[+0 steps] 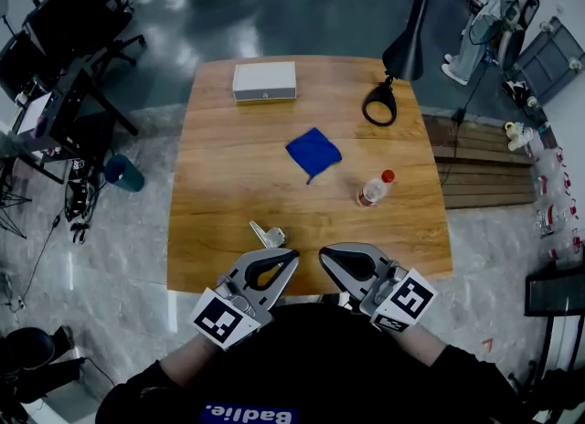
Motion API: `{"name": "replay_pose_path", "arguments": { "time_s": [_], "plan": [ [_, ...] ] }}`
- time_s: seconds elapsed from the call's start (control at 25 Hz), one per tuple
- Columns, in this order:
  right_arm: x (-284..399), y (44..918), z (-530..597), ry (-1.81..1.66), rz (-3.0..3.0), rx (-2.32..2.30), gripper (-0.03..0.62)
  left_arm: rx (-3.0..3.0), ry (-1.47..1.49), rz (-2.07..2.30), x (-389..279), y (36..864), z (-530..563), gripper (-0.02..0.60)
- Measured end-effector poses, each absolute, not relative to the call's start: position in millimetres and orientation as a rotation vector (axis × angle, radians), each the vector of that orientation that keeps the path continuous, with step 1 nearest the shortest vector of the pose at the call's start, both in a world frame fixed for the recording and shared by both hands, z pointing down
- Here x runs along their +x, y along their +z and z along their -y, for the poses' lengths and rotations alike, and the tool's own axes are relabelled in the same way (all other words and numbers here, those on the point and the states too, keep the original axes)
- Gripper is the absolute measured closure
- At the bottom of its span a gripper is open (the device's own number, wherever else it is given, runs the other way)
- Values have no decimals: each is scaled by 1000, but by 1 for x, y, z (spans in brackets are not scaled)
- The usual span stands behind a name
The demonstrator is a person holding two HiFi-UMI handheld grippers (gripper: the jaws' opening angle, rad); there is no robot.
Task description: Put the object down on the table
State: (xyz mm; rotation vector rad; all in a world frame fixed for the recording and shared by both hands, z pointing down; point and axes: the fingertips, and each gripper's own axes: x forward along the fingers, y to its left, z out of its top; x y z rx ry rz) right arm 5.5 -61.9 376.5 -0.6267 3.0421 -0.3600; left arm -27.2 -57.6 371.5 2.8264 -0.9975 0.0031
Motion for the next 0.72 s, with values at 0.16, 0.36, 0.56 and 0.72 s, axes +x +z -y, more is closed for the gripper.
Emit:
{"name": "replay_pose_path", "arguments": {
  "time_s": [0.16,0.36,0.56,0.72],
  "plan": [
    [5,376,61,-360,-3042,-628,589,2826,8,993,-26,372,57,574],
    [8,375,61,-358,-3042,-631,589,2826,18,989,-24,373,56,574],
    [8,376,60,-360,-3041,-632,589,2830,18,985,-23,375,56,574],
    [9,376,61,-358,-3039,-634,589,2826,29,977,-21,377,55,573]
  ]
}}
